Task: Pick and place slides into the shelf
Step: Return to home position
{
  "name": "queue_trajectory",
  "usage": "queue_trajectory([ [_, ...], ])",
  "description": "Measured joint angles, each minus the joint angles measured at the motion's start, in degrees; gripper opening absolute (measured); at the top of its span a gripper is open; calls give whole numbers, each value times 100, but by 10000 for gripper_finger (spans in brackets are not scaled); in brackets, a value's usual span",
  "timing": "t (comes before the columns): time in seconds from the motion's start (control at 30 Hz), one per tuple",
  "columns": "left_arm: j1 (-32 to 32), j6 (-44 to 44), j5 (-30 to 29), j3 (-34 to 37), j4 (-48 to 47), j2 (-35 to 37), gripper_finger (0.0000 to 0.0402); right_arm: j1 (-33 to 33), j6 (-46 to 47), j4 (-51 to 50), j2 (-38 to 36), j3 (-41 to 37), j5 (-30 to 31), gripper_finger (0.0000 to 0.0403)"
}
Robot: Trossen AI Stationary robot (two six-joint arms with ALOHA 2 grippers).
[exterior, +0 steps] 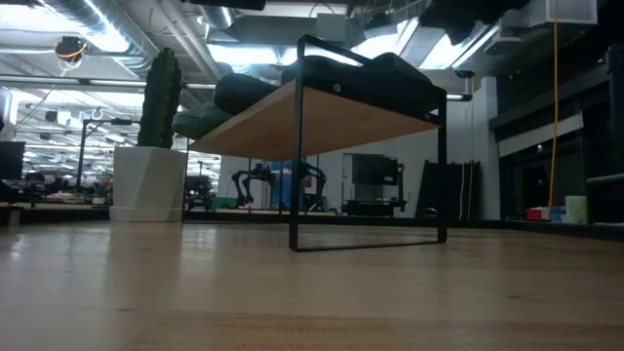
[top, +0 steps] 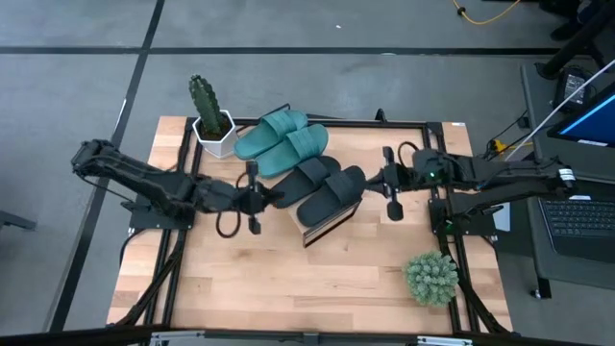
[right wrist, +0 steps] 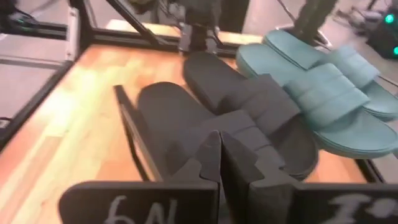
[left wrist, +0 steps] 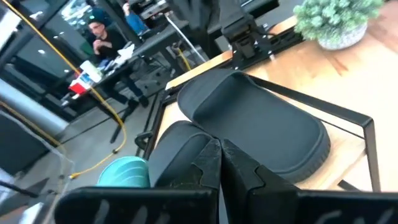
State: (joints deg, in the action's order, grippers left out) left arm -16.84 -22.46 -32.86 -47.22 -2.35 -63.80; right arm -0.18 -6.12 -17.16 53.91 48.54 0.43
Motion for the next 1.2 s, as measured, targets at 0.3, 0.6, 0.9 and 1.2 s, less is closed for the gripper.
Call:
queue_trajectory([
  [0.3, 841, 265, 931, 97, -552, 676, 0, 693, 148, 824, -944, -1123, 10, 6],
  [0.6, 1745, 551, 1781, 1608, 652, 1659, 0, 911, 435, 919, -2069, -1827, 216, 6],
  [0.9, 2303, 736, 2707, 2830, 1008, 3507, 0, 911, 377, 472, -3112, -1875, 209, 6],
  [1.2, 2801, 1215, 3096, 3555, 928, 4336, 0, 911, 300, -257, -3595, -1874, 317, 6],
])
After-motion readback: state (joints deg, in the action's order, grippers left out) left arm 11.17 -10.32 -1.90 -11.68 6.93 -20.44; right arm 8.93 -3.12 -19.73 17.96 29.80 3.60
